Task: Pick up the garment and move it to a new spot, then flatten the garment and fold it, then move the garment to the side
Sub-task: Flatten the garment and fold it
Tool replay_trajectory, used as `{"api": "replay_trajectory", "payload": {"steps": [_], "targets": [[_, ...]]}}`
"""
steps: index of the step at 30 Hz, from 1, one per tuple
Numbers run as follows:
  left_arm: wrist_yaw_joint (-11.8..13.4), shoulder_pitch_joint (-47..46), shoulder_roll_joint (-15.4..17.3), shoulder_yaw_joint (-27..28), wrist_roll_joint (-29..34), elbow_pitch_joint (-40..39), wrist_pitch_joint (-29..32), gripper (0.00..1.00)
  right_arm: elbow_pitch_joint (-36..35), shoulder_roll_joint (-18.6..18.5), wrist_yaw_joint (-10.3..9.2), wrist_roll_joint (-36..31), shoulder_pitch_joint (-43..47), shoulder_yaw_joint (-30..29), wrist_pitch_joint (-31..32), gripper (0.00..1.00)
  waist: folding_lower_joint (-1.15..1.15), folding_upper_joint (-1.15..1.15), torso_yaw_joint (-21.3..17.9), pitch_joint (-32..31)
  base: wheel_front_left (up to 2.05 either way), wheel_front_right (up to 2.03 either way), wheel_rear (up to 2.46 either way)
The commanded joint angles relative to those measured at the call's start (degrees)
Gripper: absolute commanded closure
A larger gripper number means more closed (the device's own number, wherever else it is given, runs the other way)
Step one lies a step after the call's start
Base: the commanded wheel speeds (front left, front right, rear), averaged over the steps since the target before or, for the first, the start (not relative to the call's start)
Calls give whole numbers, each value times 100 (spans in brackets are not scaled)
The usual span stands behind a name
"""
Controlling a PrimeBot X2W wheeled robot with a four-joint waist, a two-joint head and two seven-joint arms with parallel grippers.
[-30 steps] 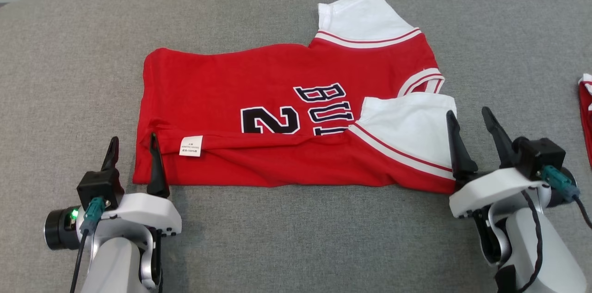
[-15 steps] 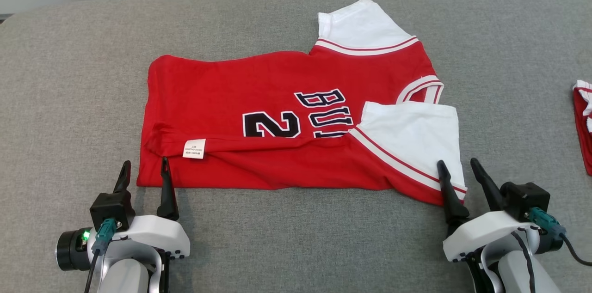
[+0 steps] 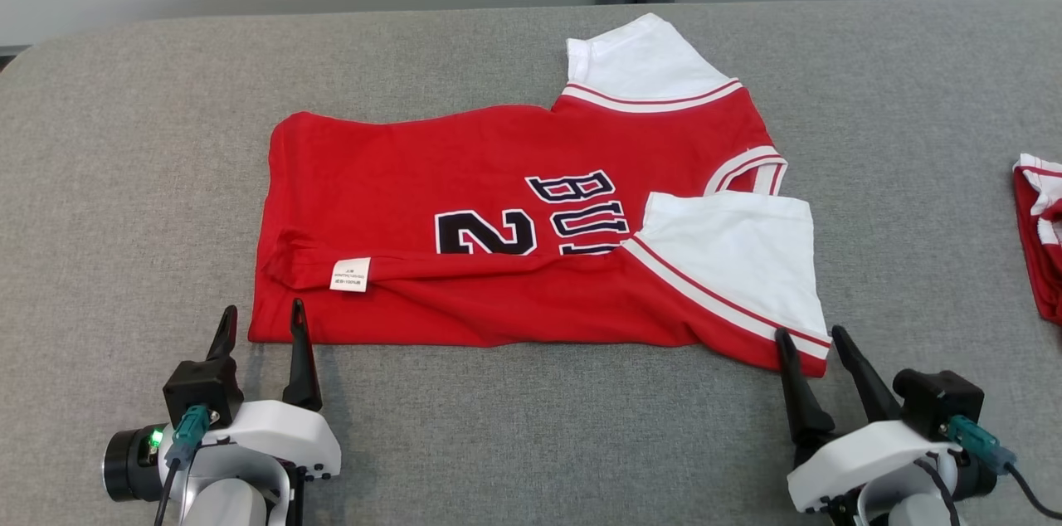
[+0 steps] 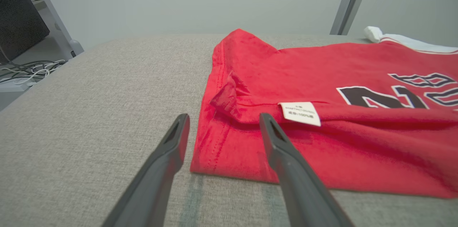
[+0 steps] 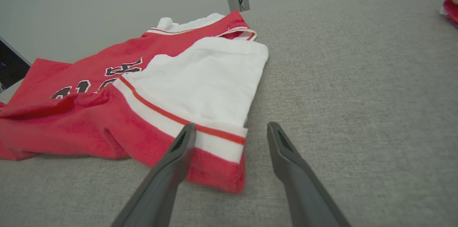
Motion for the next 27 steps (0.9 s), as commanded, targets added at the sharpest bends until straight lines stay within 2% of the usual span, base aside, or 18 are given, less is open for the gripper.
{"api": "replay_trajectory", "payload": {"steps": [1,5,6,7,9,10,11,12,27], "targets": [[-13,37,27,5,7,8,-11,0,4,-20,-2,42,76,1,0,0,0,0,-11,-20,0,0,0],[-25,85,27,-25,-14,34,-11,0,93,-15,-2,101,147,52,0,2,0,0,-18,-57,0,0,0],[-30,94,27,-30,-10,39,-11,0,138,-14,-1,125,148,76,0,9,0,0,-16,-60,0,0,0],[-29,91,28,-35,-13,47,-11,0,200,-12,-2,155,134,107,0,21,0,0,-12,-60,0,0,0],[-38,85,27,-42,-16,77,-11,0,336,-14,-2,193,54,158,1,53,0,0,2,-49,0,0,0],[-47,80,28,-42,-29,98,-11,0,411,-13,-1,216,9,174,1,62,0,0,11,-37,0,0,0],[-60,70,27,-51,-34,120,-11,0,451,-11,-2,245,-34,182,2,84,0,0,22,-23,0,0,0],[-64,63,27,-56,-69,168,-11,0,493,-10,-2,273,-76,186,2,100,0,0,32,-5,0,0,0],[-249,-286,28,68,-414,665,-11,0,221,-86,-2,214,-331,201,0,100,0,0,-26,203,0,0,0]]}}
